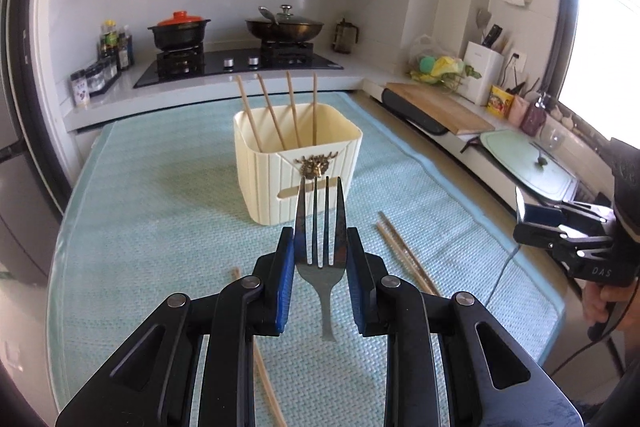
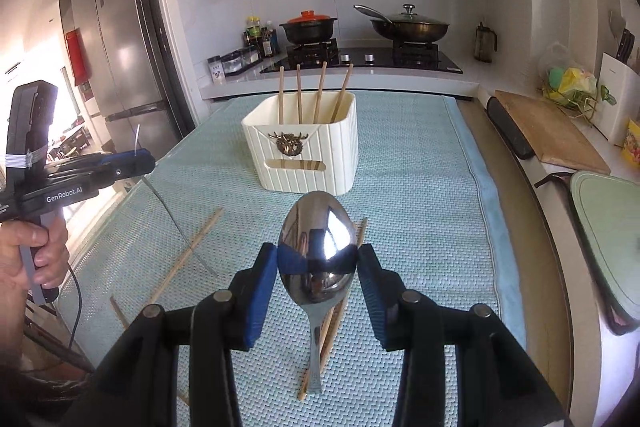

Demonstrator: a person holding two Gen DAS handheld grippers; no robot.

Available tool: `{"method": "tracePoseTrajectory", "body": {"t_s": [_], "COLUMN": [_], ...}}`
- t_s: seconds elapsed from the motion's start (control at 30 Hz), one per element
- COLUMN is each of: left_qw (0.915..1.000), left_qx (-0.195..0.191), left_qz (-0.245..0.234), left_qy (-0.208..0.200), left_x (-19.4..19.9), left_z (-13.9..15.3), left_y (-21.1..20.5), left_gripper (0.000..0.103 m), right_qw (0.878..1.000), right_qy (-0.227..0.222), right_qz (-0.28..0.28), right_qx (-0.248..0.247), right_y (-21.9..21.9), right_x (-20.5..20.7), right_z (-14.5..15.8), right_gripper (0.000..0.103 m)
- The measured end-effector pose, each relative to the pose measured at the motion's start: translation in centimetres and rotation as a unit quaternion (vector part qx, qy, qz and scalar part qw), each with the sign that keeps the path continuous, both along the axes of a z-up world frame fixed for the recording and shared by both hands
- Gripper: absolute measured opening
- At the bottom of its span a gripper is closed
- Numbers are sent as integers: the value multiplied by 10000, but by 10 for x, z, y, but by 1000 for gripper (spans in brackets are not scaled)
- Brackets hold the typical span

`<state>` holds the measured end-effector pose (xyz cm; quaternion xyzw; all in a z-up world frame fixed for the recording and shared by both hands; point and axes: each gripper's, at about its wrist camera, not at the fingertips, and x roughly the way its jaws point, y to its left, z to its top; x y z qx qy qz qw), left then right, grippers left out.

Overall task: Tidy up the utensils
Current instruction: 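Carry the fork in the left gripper while the right gripper carries the spoon over the caddy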

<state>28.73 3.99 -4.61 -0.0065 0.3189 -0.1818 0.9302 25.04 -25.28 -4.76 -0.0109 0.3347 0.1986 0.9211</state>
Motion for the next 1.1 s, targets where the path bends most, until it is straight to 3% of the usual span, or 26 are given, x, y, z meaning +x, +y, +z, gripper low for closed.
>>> {"method": "tracePoseTrajectory", "body": {"t_s": [0.57,1.1], "left_qw": [9996,9990], "left_qx": [-200,-333], "left_qz": [104,120], "left_qy": [-149,-277], "left_x": [-6,6], "left_z": [14,42], "left_y": [10,22], "left_gripper": [23,23], "right_qw": [9992,9979], "right_qy": [-397,-625], "right_qz": [-22,119], "right_qx": [80,93], "right_y": [-3,0], "right_x": [-12,10], "right_z": [22,61], "right_gripper": [42,40]}}
